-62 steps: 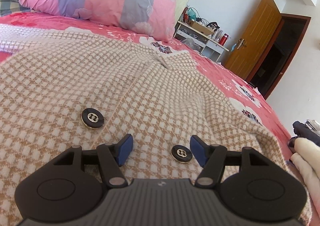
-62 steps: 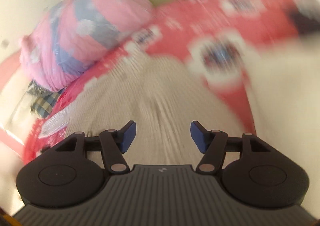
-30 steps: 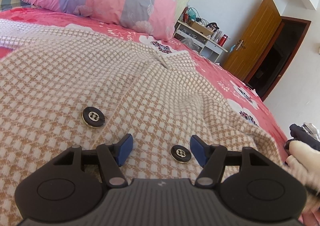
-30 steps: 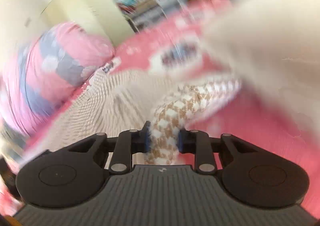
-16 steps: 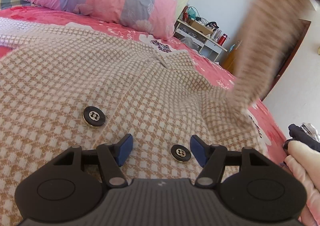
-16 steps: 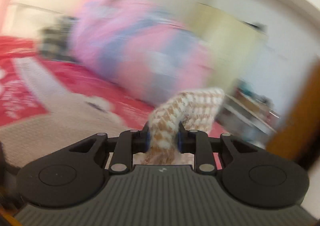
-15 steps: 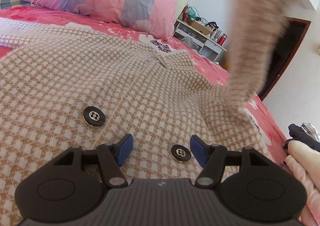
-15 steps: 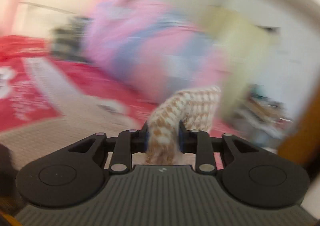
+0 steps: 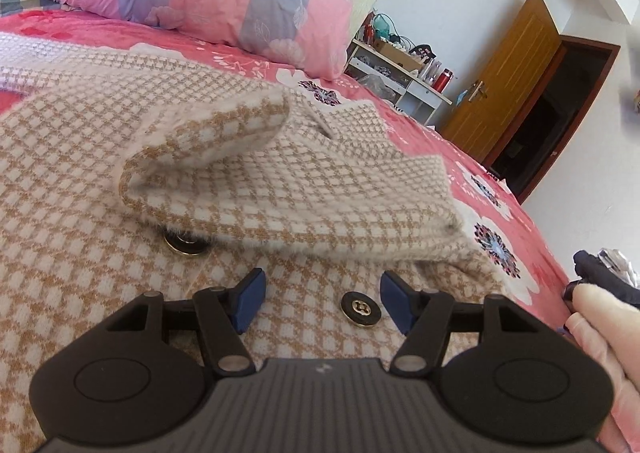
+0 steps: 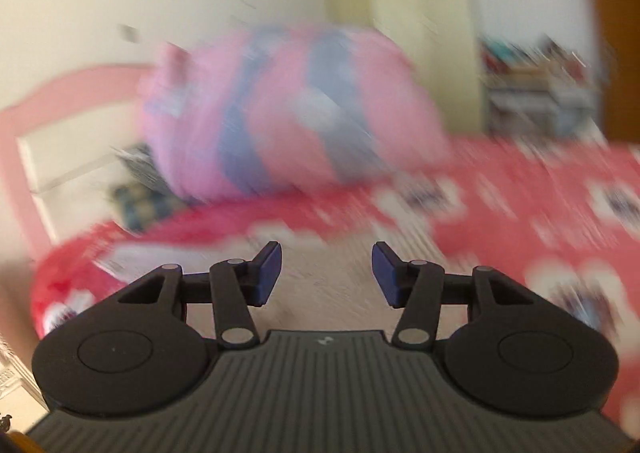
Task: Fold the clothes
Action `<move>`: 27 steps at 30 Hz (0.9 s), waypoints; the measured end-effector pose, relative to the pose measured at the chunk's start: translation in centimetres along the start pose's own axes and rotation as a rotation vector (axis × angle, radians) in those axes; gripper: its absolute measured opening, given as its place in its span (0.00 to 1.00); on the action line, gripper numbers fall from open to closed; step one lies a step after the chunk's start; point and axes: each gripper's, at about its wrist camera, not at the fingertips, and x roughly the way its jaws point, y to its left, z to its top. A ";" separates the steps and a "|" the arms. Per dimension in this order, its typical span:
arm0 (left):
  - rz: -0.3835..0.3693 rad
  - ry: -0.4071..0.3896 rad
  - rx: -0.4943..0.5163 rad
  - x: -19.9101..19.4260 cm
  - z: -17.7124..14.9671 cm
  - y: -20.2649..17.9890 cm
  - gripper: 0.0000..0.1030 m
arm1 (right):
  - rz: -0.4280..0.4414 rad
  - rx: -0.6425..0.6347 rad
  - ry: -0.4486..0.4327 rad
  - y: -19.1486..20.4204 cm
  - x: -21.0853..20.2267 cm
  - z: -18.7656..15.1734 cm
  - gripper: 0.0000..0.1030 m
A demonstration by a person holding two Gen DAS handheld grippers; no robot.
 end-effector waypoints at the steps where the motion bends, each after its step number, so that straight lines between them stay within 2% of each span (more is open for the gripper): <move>1: -0.002 -0.007 0.000 -0.2 0.0 0.0 0.63 | -0.028 0.020 0.041 -1.4 -0.2 -2.2 0.48; 4: -0.034 -0.036 -0.003 -1.7 -0.2 0.4 0.63 | -0.155 0.049 0.142 -3.7 -0.5 -8.9 0.48; 6: -0.034 -0.048 0.014 -2.8 -0.1 0.4 0.63 | -0.165 0.152 0.197 -5.1 -0.3 -12.6 0.49; 8: 0.004 -0.071 0.048 -4.2 0.5 0.0 0.63 | -0.172 0.259 0.252 -6.5 0.0 -16.2 0.50; 10: 0.034 -0.097 0.091 -5.7 1.4 -0.3 0.63 | -0.146 0.345 0.265 -7.0 0.3 -18.3 0.51; 13: 0.169 -0.127 0.217 -6.2 3.3 -1.6 0.63 | -0.093 0.378 0.209 -7.3 -0.2 -19.8 0.54; 16: 0.318 -0.142 0.394 -3.8 4.9 -3.3 0.64 | -0.053 0.380 0.176 -7.3 0.1 -20.4 0.61; 17: 0.366 -0.131 0.463 -2.4 5.3 -3.8 0.67 | -0.041 0.375 0.167 -7.3 0.2 -20.5 0.65; 19: 0.470 -0.071 0.577 1.1 5.7 -4.2 0.64 | -0.027 0.339 0.152 -7.0 0.1 -20.8 0.67; 20: 0.504 -0.053 0.586 2.3 6.0 -4.0 0.53 | -0.022 0.322 0.144 -6.8 0.2 -21.0 0.68; 21: 0.536 -0.037 0.590 3.3 6.2 -3.8 0.36 | -0.016 0.314 0.134 -6.8 0.0 -21.2 0.68; 23: 0.519 -0.054 0.437 3.2 7.6 -2.4 0.25 | -0.001 0.315 0.114 -6.9 -0.7 -21.5 0.68; 25: 0.470 -0.170 0.183 0.8 9.1 0.2 0.21 | 0.020 0.345 0.101 -7.4 -0.9 -21.6 0.68; 27: 0.453 -0.264 -0.060 -1.6 9.6 3.5 0.20 | 0.043 0.380 0.088 -8.0 -1.1 -21.7 0.68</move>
